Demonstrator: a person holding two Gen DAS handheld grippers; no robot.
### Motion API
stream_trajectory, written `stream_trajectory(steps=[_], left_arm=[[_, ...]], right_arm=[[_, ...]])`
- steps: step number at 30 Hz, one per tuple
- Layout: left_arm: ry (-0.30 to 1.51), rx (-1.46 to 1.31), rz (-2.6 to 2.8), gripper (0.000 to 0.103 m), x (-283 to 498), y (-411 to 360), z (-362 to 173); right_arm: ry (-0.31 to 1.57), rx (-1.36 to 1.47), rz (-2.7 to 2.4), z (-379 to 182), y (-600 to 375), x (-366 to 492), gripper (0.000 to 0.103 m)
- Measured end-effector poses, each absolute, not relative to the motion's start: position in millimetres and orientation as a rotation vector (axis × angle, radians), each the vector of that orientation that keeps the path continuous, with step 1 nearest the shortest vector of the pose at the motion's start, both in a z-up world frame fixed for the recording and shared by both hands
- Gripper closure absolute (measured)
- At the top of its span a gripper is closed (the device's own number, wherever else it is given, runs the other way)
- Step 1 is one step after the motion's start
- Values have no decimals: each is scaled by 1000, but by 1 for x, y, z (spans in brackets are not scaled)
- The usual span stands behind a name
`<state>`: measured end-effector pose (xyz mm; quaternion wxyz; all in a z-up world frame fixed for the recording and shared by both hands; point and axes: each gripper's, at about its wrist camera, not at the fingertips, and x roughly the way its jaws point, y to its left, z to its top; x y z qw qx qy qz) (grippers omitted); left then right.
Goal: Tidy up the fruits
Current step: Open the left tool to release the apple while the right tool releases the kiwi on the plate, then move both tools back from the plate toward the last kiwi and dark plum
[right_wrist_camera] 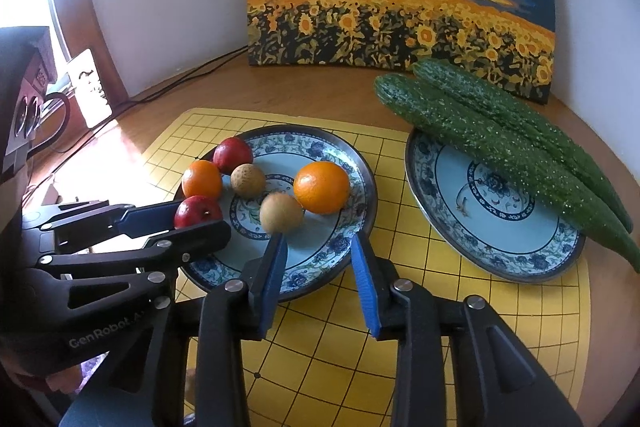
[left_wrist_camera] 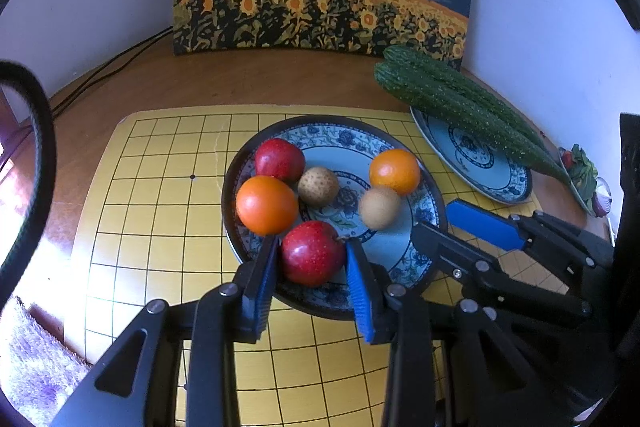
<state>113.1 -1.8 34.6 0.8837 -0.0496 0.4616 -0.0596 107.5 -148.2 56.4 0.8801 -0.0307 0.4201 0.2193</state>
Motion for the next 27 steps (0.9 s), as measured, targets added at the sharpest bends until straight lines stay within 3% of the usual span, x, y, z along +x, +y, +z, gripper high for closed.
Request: stream_trajectory(steps=[27], left_arm=[[951,-117,-161,62,80,-3,57]], right_arm=[[869,-36,420,69,-164,73,58]])
